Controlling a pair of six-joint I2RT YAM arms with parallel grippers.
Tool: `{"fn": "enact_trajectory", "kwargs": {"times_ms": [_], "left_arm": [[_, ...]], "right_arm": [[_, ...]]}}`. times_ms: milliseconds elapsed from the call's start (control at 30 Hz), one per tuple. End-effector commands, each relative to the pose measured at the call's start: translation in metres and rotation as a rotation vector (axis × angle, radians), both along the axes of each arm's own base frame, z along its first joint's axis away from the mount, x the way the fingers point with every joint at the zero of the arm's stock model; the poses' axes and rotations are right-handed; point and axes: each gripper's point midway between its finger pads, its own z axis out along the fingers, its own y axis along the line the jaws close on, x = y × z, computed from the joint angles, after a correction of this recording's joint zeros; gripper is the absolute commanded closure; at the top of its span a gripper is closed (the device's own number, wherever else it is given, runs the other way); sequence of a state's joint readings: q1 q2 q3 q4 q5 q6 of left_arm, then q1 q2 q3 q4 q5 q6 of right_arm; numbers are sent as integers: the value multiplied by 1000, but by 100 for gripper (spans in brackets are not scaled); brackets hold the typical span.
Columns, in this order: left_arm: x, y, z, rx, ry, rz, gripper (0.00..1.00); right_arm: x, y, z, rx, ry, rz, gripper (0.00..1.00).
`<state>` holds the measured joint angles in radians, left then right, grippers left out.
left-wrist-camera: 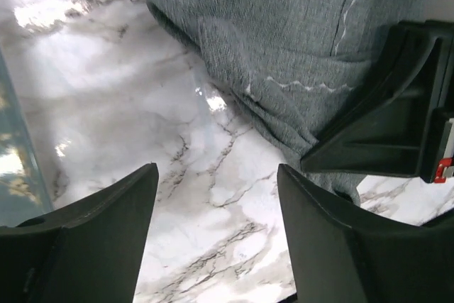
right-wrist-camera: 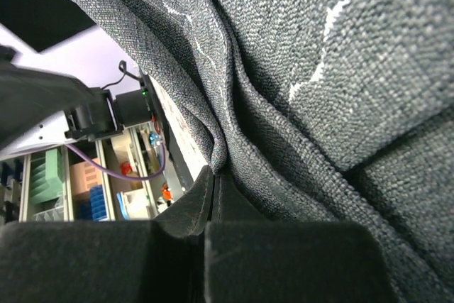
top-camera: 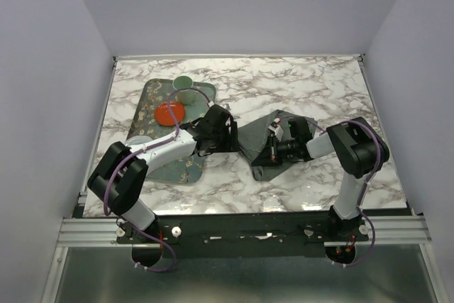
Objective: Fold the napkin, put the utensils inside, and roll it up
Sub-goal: Roll the napkin with the utensil
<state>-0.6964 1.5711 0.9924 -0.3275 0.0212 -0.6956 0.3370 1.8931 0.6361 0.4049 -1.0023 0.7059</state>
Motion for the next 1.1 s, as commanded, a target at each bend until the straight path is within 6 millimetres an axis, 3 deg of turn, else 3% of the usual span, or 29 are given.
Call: {"fn": "enact_trajectory", "kwargs": {"times_ms": [0,33,200,500,600,633,767,800,833,900,933,967,1067], "left_arm": [[2,-27,10,-185,-6,24,14],[5,-29,8,-195,1,46,6],[15,-45,-3,-290,113,172,6],[20,-46,-41,-285,251,326,21],[26,-43,-44,-280,249,356,35],[29,-44,-46,-279,249,363,47],[31,-43,-48,-284,255,373,72],[30,-42,-48,-279,260,376,81],[31,-42,-48,-278,265,380,99],[27,-44,-50,-287,293,378,100],[26,-45,-51,-293,306,381,100],[23,-45,-53,-289,323,388,100],[15,-48,-51,-293,372,402,100]], "right_arm": [[-6,-8,-19,-45,30,-26,99],[-6,-8,-18,-45,28,-25,100],[-2,-8,-15,-60,2,-24,99],[1,-10,-11,-76,-27,-23,99],[3,-12,-11,-103,-49,-17,100],[4,-14,-12,-120,-57,-21,99],[8,-19,-10,-181,-80,-13,100],[9,-20,-8,-198,-117,2,99],[18,-21,-6,-228,-150,-4,99],[13,-23,-2,-281,-182,33,98],[22,-24,0,-328,-222,26,97],[14,-23,1,-365,-215,54,96],[17,-22,17,-467,-311,77,86]]}}
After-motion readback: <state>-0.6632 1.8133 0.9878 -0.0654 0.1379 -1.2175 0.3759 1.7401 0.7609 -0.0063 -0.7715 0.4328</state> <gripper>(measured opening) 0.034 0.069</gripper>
